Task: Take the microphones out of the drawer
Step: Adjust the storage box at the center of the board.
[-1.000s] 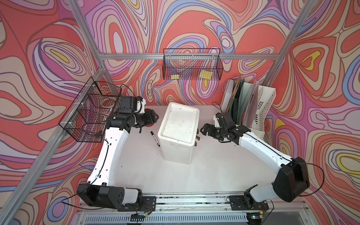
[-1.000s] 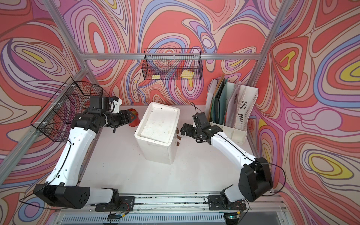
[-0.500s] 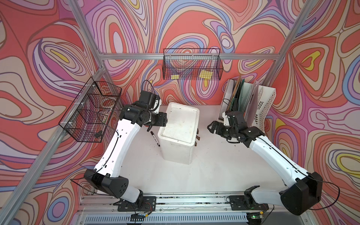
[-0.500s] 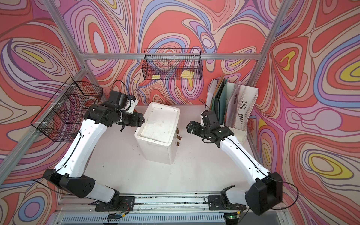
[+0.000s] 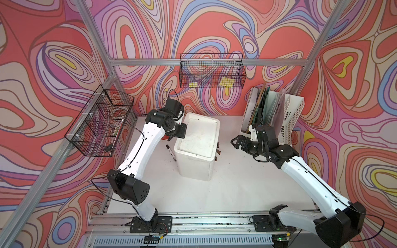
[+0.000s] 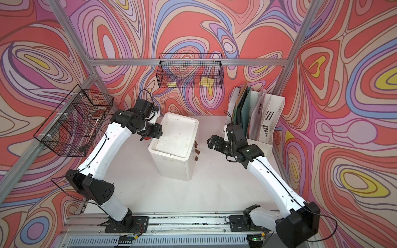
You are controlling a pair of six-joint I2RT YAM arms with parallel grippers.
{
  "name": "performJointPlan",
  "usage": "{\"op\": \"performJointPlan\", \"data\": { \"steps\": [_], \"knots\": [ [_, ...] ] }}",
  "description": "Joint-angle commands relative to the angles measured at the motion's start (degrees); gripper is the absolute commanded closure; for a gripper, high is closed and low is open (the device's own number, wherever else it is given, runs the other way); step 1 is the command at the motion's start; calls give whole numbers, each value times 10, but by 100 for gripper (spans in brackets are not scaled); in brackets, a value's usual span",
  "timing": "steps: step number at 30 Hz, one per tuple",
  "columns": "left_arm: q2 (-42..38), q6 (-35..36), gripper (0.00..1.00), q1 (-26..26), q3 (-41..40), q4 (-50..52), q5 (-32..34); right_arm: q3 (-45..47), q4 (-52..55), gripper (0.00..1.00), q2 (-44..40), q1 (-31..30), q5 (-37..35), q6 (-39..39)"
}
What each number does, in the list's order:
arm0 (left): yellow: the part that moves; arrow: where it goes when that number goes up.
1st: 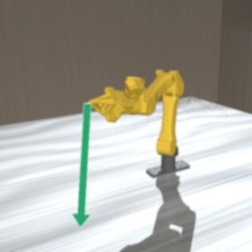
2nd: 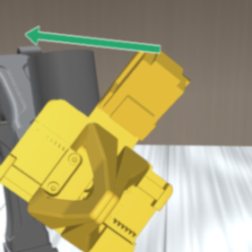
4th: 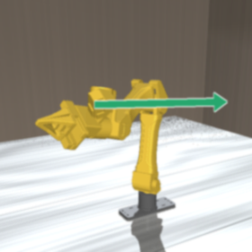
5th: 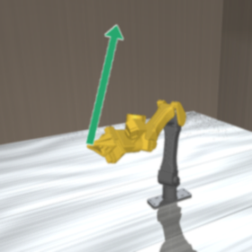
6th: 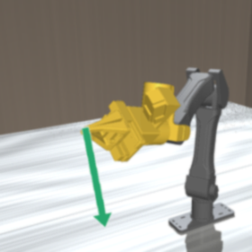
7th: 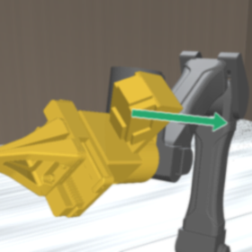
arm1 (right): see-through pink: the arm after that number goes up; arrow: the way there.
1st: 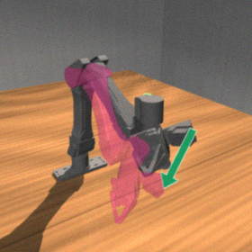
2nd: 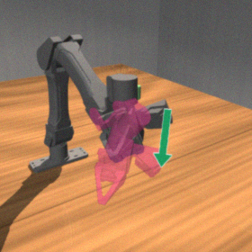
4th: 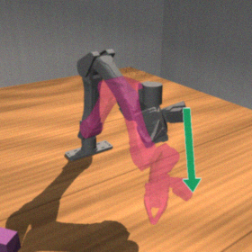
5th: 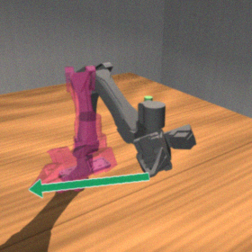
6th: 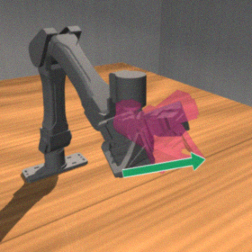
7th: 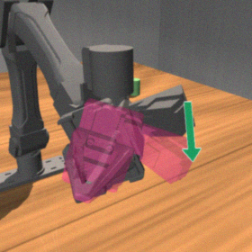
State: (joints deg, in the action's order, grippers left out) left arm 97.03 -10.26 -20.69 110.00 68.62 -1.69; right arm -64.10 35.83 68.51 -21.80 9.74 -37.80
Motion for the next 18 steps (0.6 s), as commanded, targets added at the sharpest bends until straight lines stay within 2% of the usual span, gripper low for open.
{"op": "performJointPlan", "data": {
  "steps": [1,6,11,14,18],
  "knots": [
    [7,2,61,-8,9,-6,4,12,-2,2,-14,2,7,-6],
    [0,-1,78,-14,-2,-12,9,15,-7,2,-13,2,12,-8],
    [-15,-16,89,-16,-21,-16,13,25,-26,2,-14,2,31,-11],
    [-33,-36,93,-16,-37,-17,23,41,-62,2,-14,4,74,-17],
    [-68,-65,96,-16,-55,-10,49,90,-164,12,-25,6,142,-56]
  ]
}}
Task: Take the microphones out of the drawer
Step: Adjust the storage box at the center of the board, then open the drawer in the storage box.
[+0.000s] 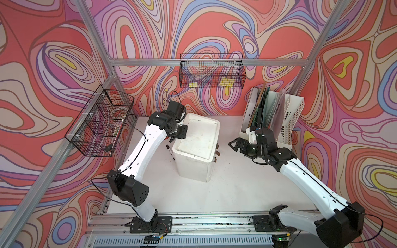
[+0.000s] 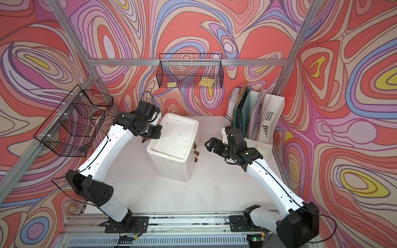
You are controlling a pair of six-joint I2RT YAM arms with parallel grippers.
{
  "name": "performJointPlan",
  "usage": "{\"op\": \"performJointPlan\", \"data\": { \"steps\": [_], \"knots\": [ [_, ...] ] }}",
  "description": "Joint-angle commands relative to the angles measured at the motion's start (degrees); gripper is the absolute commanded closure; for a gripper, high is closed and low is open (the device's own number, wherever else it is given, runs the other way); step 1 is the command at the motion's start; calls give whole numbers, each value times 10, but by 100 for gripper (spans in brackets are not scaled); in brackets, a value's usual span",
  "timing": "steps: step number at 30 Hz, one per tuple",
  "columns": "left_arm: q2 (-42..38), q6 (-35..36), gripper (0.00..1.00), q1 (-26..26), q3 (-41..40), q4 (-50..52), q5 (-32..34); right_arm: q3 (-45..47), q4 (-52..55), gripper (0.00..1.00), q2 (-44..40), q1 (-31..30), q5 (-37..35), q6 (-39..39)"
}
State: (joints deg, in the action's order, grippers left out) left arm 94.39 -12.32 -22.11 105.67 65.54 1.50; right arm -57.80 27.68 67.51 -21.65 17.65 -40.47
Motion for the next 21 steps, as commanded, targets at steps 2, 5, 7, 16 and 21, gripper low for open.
{"op": "performJointPlan", "data": {
  "steps": [2,5,7,16,21],
  "knots": [
    [-54,-58,96,-3,-14,34,34,54,-141,19,-16,4,93,-59],
    [-68,-71,96,-2,-12,59,56,90,-227,33,-9,4,130,-102],
    [-76,-75,97,-2,-15,72,63,111,-282,36,-2,4,145,-132],
    [-92,-96,97,-2,-58,60,58,180,-548,43,72,-2,182,-277],
    [-91,-104,97,-2,-61,45,56,179,-620,47,117,-14,194,-320]
  ]
}}
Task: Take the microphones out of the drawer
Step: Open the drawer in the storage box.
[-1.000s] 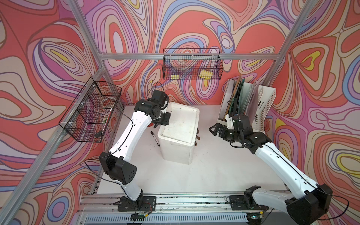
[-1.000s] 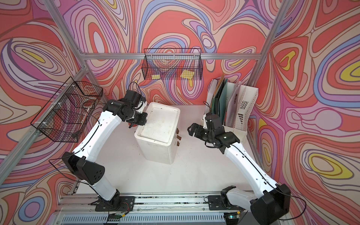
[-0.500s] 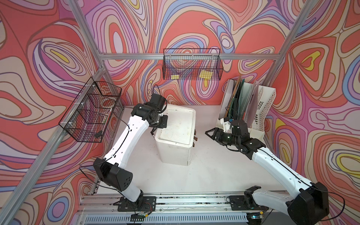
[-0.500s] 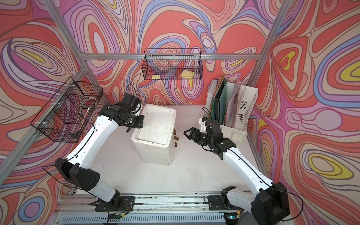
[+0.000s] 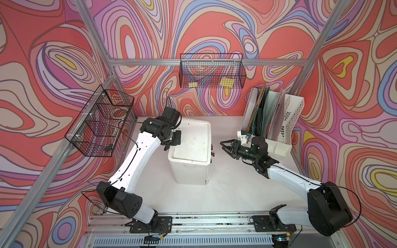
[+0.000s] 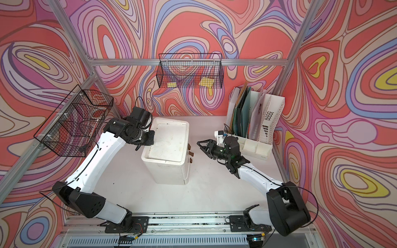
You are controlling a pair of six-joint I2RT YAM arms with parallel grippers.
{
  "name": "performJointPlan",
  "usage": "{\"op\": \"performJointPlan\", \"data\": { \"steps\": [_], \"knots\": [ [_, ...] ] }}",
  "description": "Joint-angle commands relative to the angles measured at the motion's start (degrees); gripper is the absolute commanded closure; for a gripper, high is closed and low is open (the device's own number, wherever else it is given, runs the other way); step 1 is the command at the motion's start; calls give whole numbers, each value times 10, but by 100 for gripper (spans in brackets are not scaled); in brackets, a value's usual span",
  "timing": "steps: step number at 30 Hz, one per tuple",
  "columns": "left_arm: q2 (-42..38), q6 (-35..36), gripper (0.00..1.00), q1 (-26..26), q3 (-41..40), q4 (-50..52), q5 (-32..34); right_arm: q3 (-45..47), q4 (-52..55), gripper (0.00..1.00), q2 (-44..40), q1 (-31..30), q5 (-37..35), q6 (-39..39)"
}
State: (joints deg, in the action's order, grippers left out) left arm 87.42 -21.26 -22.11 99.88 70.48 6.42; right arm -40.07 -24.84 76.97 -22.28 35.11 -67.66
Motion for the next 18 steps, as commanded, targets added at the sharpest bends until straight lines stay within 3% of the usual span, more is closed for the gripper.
{"op": "performJointPlan", "data": {
  "steps": [1,6,18],
  "knots": [
    [-21,-16,97,-2,-1,-6,6,2,-112,48,33,-10,24,-58],
    [-22,-18,97,-2,0,-11,7,13,-183,50,75,-28,21,-97],
    [-27,-24,97,-3,-4,-22,5,34,-231,50,102,-53,24,-129]
  ]
}}
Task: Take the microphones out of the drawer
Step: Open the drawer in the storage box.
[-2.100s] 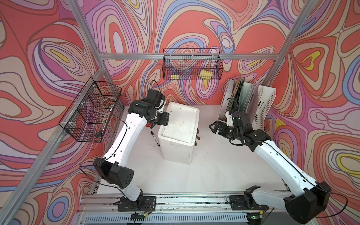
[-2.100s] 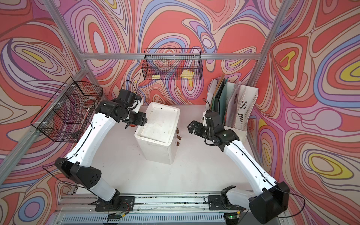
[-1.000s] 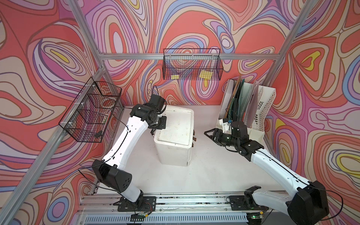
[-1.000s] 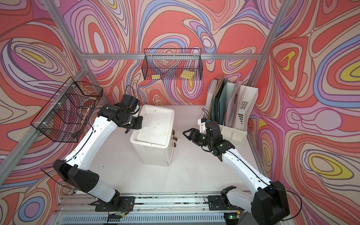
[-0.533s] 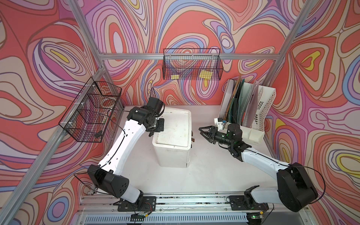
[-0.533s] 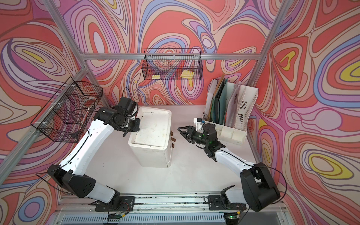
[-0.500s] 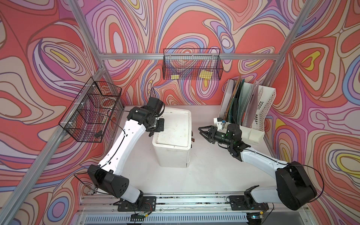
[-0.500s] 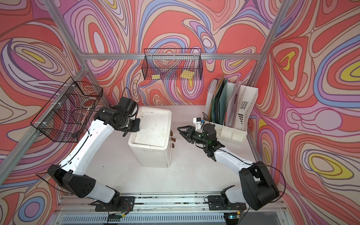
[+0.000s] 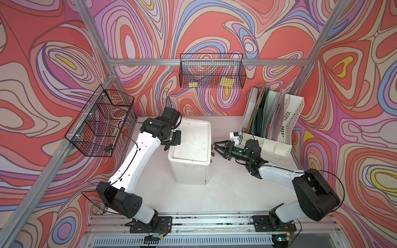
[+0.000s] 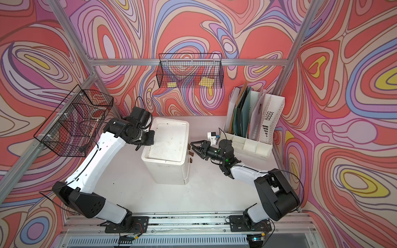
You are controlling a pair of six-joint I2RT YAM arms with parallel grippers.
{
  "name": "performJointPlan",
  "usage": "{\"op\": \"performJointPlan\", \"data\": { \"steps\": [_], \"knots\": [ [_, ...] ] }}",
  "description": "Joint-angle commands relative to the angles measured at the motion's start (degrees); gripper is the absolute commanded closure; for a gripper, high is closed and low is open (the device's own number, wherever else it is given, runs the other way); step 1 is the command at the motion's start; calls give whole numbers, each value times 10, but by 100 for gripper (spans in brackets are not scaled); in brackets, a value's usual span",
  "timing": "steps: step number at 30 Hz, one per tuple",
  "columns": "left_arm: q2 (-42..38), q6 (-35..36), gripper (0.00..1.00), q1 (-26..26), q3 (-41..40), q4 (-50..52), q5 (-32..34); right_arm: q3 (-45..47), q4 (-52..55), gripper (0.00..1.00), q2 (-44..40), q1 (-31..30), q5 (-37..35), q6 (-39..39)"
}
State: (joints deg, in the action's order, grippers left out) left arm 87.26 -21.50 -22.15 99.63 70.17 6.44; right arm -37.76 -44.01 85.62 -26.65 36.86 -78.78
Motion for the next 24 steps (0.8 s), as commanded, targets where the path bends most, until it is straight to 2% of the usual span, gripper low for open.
{"op": "performJointPlan", "data": {
  "steps": [1,8,12,24],
  "knots": [
    [-25,-23,97,-2,0,-19,4,12,-52,50,22,-12,7,-24],
    [-22,-27,97,-2,0,-20,-7,0,-99,51,55,-28,3,-42],
    [-22,-25,97,-2,0,-21,-7,-1,-108,56,60,-30,-2,-45],
    [-26,-21,97,-2,-4,-22,-8,15,-128,87,60,-30,-19,-45]
  ]
}}
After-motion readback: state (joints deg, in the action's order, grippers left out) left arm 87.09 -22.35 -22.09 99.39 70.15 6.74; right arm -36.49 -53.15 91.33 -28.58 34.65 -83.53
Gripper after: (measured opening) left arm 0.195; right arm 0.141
